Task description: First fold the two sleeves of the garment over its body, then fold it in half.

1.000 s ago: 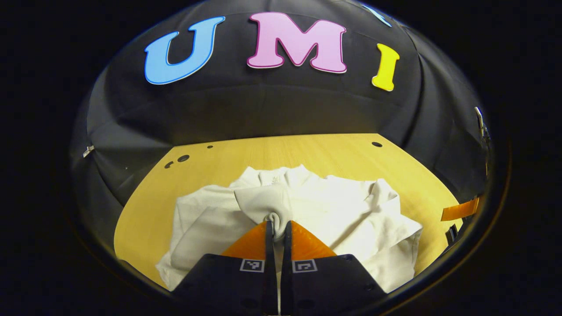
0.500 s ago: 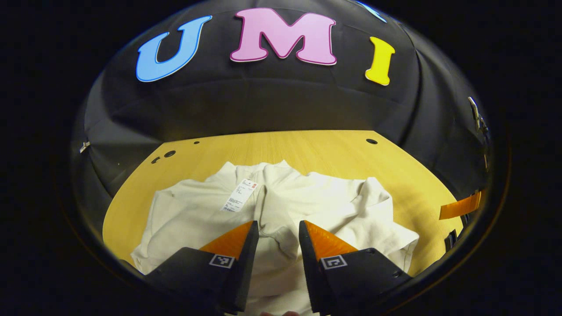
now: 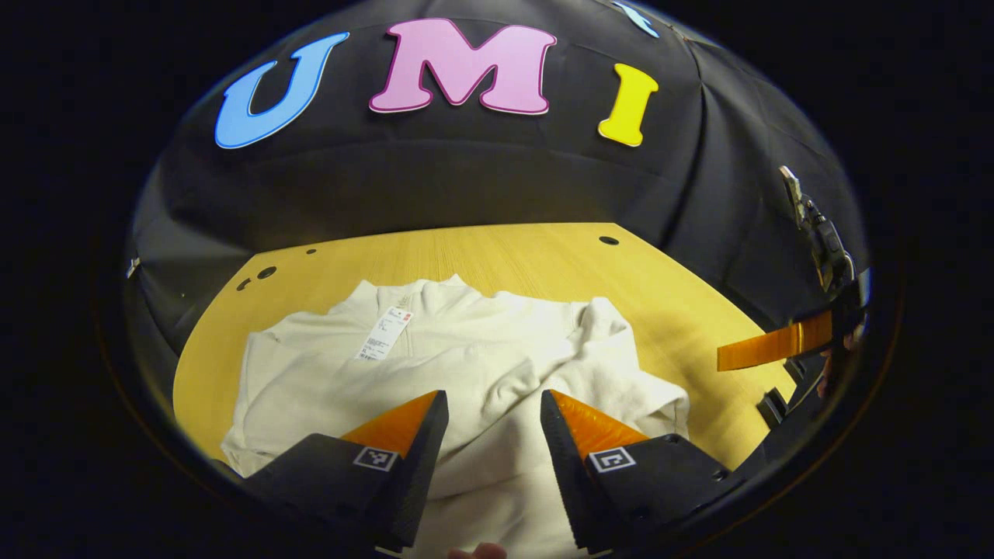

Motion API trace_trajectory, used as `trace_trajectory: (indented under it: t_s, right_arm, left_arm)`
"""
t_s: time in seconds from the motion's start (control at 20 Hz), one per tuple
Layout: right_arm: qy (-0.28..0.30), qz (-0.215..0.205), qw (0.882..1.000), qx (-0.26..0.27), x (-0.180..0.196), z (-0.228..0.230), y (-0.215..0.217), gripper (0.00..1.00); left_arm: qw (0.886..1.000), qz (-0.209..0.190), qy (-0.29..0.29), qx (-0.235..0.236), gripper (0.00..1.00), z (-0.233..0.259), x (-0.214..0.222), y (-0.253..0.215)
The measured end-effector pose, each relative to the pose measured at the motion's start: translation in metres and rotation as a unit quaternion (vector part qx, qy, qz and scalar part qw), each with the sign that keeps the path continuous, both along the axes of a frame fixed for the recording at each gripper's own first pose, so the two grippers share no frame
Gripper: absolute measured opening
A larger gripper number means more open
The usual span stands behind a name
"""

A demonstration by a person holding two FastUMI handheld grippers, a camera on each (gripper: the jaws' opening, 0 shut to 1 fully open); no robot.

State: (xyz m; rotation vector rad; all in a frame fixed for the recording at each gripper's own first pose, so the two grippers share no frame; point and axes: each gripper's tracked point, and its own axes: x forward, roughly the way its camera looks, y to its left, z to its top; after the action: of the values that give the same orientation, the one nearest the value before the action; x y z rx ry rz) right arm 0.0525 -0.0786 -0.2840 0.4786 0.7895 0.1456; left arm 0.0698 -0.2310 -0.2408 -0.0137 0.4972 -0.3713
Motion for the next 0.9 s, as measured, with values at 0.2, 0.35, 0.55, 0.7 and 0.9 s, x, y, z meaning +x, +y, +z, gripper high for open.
trace_trajectory:
  t_s: [0.2, 0.35, 0.55, 0.7, 0.9]
  right_arm:
    - [0.005, 0.007, 1.000, 0.002, -0.027, -0.001, 0.021, 0.74]
    - [0.016, 0.018, 1.000, -0.002, -0.056, -0.007, 0.042, 0.74]
    - [0.036, 0.010, 0.999, 0.002, -0.089, -0.019, 0.064, 0.74]
    - [0.049, 0.007, 0.999, -0.005, -0.110, -0.028, 0.073, 0.74]
    - [0.069, 0.005, 0.997, -0.022, -0.136, -0.046, 0.083, 0.74]
  left_arm:
    - [1.000, -0.010, 0.011, 0.017, 0.82, -0.006, -0.035, 0.040]
    - [0.999, 0.001, 0.022, 0.025, 0.83, -0.013, -0.057, 0.084]
    - [0.998, 0.036, 0.043, 0.027, 0.83, -0.025, -0.080, 0.148]
    - [0.996, 0.058, 0.055, 0.036, 0.83, -0.036, -0.093, 0.190]
    - [0.994, 0.067, 0.074, 0.041, 0.83, -0.052, -0.110, 0.225]
